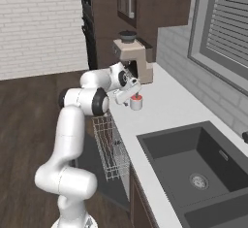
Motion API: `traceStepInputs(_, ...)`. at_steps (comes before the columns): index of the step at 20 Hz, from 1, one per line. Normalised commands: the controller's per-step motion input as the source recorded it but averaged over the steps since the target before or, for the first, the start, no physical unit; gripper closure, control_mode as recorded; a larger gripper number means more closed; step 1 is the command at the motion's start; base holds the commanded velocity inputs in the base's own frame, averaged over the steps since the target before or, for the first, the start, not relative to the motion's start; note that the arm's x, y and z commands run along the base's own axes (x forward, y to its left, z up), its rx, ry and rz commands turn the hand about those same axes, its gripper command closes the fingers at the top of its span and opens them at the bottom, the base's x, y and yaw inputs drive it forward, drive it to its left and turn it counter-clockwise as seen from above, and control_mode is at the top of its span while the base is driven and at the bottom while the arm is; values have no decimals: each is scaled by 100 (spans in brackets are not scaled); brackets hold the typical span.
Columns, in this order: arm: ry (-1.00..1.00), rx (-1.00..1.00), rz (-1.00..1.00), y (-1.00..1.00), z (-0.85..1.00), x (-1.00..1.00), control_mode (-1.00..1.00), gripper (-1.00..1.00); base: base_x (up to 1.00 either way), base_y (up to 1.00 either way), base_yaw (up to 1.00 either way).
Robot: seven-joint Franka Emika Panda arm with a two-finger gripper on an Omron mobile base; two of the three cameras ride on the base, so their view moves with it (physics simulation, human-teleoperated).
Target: Pick up the cup and bowl from the counter, place them in the dishwasher, and close the dishwasher door.
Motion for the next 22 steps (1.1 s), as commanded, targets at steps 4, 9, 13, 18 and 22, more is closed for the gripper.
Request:
traceStepInputs(4,0,0,0,0,-12,28,-100,-100,0,0,0)
traceStepInputs(9,0,0,0,0,-16,13,-100,-100,0,0,0)
traceStepInputs(13,0,0,-2,0,-21,-1,-100,100,0,0,0)
traceStepInputs(18,-1,1,-9,0,-4,-26,-100,100,0,0,0)
traceStepInputs(22,-7,0,-8,9,5,-68,-100,100,0,0,0)
